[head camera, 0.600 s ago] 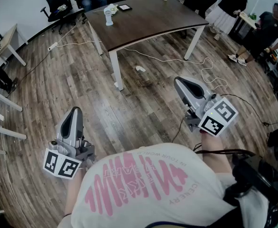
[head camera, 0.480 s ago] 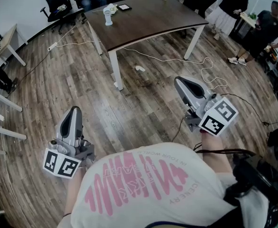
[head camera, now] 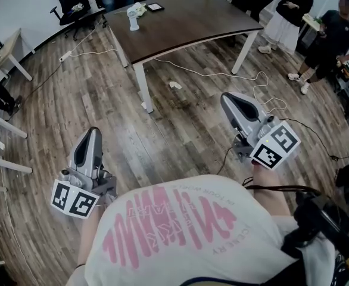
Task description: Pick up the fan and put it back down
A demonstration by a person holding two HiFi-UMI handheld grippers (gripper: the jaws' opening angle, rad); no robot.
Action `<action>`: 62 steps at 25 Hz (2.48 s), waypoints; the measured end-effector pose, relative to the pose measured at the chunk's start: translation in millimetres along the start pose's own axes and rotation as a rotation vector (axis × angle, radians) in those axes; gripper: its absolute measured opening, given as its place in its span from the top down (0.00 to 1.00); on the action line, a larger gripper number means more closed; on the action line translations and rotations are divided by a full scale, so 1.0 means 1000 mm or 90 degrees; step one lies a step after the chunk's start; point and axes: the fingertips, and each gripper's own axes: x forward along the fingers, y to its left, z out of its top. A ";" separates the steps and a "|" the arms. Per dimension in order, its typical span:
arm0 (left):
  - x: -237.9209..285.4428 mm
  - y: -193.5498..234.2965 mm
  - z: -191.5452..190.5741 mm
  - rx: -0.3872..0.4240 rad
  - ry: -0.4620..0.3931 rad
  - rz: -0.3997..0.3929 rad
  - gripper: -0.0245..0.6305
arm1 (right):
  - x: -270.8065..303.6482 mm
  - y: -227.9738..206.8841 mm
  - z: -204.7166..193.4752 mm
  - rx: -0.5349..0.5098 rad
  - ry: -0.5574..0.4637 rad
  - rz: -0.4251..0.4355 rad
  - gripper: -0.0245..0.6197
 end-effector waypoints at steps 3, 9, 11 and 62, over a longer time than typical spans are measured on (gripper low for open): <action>0.018 0.001 -0.008 0.007 0.001 0.004 0.94 | 0.002 -0.020 -0.005 0.013 -0.006 0.003 0.95; 0.039 -0.004 -0.021 0.029 0.001 0.019 0.94 | -0.001 -0.058 -0.022 0.061 -0.009 0.000 0.95; 0.043 -0.002 -0.024 0.037 0.000 0.030 0.94 | 0.002 -0.068 -0.023 0.071 -0.015 0.003 0.95; 0.197 0.255 -0.046 -0.049 0.085 -0.017 0.94 | 0.266 -0.151 -0.082 0.168 0.070 -0.064 0.95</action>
